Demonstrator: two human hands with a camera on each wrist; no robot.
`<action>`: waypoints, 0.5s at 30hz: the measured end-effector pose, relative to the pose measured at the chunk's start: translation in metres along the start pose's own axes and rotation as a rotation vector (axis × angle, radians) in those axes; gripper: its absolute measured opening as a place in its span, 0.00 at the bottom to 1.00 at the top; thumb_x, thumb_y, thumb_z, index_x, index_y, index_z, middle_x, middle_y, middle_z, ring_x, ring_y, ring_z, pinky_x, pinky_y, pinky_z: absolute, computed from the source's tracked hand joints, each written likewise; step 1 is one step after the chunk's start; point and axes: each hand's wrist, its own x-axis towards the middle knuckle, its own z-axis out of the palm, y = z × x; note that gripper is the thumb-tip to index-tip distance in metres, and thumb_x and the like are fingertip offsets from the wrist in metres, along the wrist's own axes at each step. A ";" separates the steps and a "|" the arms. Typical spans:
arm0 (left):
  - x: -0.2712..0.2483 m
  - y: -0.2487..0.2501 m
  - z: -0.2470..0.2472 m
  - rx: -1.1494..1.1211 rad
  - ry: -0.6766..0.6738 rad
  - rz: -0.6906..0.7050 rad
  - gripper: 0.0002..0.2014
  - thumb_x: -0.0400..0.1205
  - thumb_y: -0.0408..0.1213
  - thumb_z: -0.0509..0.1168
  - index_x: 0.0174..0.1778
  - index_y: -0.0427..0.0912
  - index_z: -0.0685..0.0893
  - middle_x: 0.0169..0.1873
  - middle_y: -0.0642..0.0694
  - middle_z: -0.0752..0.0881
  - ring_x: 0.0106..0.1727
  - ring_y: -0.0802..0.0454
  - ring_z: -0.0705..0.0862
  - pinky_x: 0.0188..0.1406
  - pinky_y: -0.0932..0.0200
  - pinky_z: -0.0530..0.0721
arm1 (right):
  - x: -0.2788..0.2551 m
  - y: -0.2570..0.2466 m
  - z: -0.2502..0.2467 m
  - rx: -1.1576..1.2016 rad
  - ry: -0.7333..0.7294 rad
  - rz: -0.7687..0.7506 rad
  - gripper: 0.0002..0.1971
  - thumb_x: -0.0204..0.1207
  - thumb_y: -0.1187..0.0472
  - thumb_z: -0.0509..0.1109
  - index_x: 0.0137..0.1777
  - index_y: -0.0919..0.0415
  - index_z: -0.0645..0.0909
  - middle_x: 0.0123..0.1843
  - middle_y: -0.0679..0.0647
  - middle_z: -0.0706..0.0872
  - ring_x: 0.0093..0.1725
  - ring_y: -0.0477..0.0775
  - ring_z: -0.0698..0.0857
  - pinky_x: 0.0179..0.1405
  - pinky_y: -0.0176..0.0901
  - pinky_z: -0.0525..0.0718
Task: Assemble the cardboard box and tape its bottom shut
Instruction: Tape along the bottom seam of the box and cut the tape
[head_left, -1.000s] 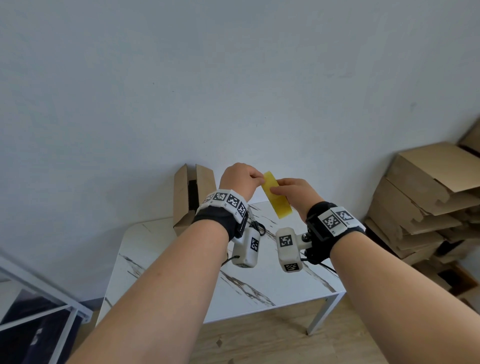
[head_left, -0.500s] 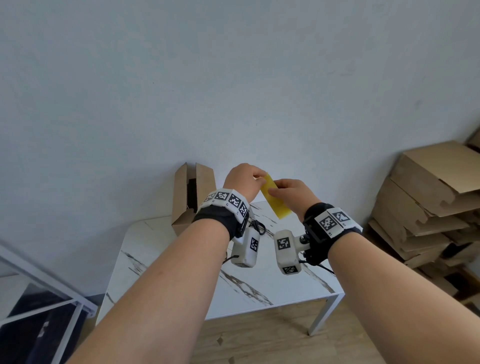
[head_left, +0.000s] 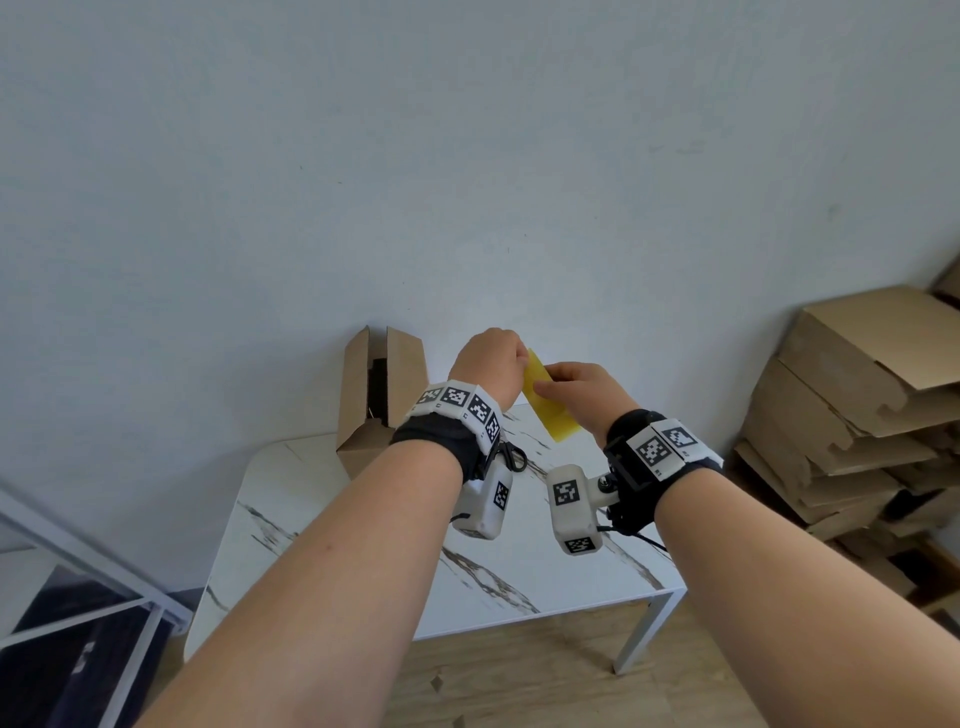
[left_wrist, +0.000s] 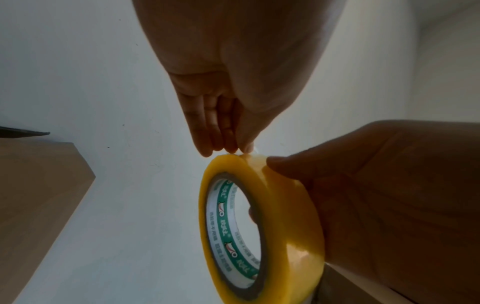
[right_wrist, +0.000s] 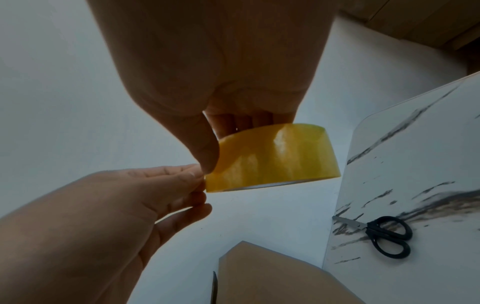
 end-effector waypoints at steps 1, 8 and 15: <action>0.001 0.000 0.001 0.008 -0.021 0.001 0.10 0.85 0.34 0.57 0.55 0.41 0.83 0.59 0.43 0.82 0.59 0.45 0.81 0.56 0.55 0.78 | 0.000 0.001 0.000 -0.017 0.002 -0.004 0.12 0.80 0.59 0.68 0.60 0.59 0.85 0.56 0.59 0.89 0.52 0.57 0.85 0.57 0.51 0.82; 0.002 -0.006 0.001 0.060 -0.062 0.008 0.08 0.85 0.31 0.54 0.54 0.41 0.78 0.55 0.43 0.82 0.55 0.44 0.82 0.46 0.57 0.75 | 0.007 0.006 -0.003 -0.166 0.016 -0.042 0.16 0.81 0.50 0.66 0.59 0.60 0.85 0.48 0.54 0.88 0.43 0.50 0.83 0.38 0.38 0.79; -0.003 -0.009 0.000 0.019 -0.058 -0.022 0.08 0.83 0.28 0.54 0.50 0.43 0.77 0.53 0.44 0.85 0.53 0.45 0.82 0.44 0.58 0.73 | 0.011 0.007 0.000 -0.221 0.047 -0.083 0.15 0.78 0.48 0.69 0.64 0.46 0.78 0.34 0.48 0.77 0.32 0.46 0.76 0.33 0.36 0.72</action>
